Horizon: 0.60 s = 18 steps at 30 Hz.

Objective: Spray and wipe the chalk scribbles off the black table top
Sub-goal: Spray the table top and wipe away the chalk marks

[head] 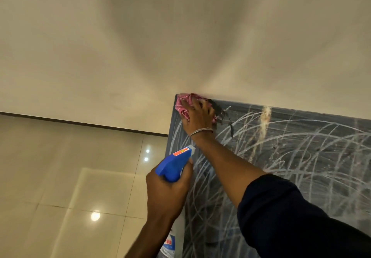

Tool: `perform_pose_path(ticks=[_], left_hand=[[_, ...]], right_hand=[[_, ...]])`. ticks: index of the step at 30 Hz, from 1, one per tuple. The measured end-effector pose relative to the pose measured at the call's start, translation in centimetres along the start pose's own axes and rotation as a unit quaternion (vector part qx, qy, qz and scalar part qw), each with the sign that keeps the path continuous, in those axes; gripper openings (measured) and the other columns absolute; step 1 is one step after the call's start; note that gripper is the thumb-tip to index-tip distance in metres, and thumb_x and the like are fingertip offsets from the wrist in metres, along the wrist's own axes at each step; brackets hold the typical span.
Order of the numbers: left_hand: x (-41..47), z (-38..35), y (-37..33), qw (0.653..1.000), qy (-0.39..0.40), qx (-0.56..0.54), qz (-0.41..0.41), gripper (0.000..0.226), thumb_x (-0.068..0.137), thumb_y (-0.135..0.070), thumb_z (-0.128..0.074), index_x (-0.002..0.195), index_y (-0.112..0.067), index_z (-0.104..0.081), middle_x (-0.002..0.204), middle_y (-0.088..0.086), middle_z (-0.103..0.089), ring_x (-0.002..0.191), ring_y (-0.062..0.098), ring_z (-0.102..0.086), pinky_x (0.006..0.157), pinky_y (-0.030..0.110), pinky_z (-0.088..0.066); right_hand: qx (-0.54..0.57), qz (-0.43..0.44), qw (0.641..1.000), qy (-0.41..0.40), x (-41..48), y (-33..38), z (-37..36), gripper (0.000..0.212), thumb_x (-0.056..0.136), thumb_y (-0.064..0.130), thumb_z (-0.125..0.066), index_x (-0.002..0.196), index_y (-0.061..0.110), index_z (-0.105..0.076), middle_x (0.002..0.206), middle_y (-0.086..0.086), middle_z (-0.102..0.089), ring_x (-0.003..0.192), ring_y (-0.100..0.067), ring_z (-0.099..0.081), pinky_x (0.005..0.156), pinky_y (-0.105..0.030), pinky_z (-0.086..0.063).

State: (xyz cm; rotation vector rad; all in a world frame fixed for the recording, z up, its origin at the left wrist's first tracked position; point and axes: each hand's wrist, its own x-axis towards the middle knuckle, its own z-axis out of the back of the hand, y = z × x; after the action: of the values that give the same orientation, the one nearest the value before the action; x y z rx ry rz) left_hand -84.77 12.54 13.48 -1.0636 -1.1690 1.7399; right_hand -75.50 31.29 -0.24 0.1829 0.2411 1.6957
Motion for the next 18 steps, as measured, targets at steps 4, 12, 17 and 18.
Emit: perform_pose_path(ticks=[4, 12, 17, 18], left_hand=[[0.5, 0.1, 0.1, 1.0, 0.002, 0.028, -0.001, 0.025, 0.085, -0.016, -0.074, 0.067, -0.021, -0.058, 0.048, -0.008, -0.045, 0.045, 0.005, -0.041, 0.048, 0.014, -0.039], [0.4, 0.3, 0.2, 0.999, 0.012, 0.049, 0.005, 0.021, 0.087, -0.016, -0.072, 0.071, -0.01, -0.06, 0.049, -0.005, -0.043, 0.045, 0.006, -0.04, 0.048, 0.014, -0.036], [0.5, -0.2, 0.3, 0.998, 0.026, 0.041, 0.034, 0.025, 0.088, -0.013, -0.071, 0.068, -0.015, -0.057, 0.046, -0.009, -0.043, 0.043, 0.004, -0.04, 0.047, 0.011, -0.037], [0.5, -0.2, 0.3, 0.998, 0.027, 0.04, 0.037, 0.024, 0.088, -0.013, -0.071, 0.068, -0.013, -0.057, 0.046, -0.009, -0.043, 0.043, 0.004, -0.04, 0.047, 0.011, -0.036]], right_hand=[[-0.03, 0.091, 0.994, 0.051, 1.3, 2.6, 0.1, 0.061, 0.088, 0.037, -0.061, 0.145, 0.036, -0.038, 0.153, -0.004, -0.031, 0.137, -0.034, -0.024, 0.109, -0.052, -0.023], [0.009, 0.072, 0.997, 0.0, -1.2, -4.0, 1.3, 0.061, 0.081, 0.031, -0.067, 0.139, 0.03, -0.049, 0.144, -0.007, -0.046, 0.129, -0.034, -0.038, 0.102, -0.051, -0.035], [-0.024, -0.037, 0.997, -0.068, -3.0, -7.6, 1.4, 0.06, 0.076, 0.035, -0.069, 0.134, 0.027, -0.055, 0.139, -0.013, -0.05, 0.122, -0.04, -0.044, 0.094, -0.056, -0.041], [-0.033, -0.062, 0.996, -0.059, -3.0, -6.8, 1.5, 0.061, 0.079, 0.038, -0.066, 0.137, 0.028, -0.051, 0.141, -0.014, -0.047, 0.125, -0.04, -0.041, 0.096, -0.058, -0.039]])
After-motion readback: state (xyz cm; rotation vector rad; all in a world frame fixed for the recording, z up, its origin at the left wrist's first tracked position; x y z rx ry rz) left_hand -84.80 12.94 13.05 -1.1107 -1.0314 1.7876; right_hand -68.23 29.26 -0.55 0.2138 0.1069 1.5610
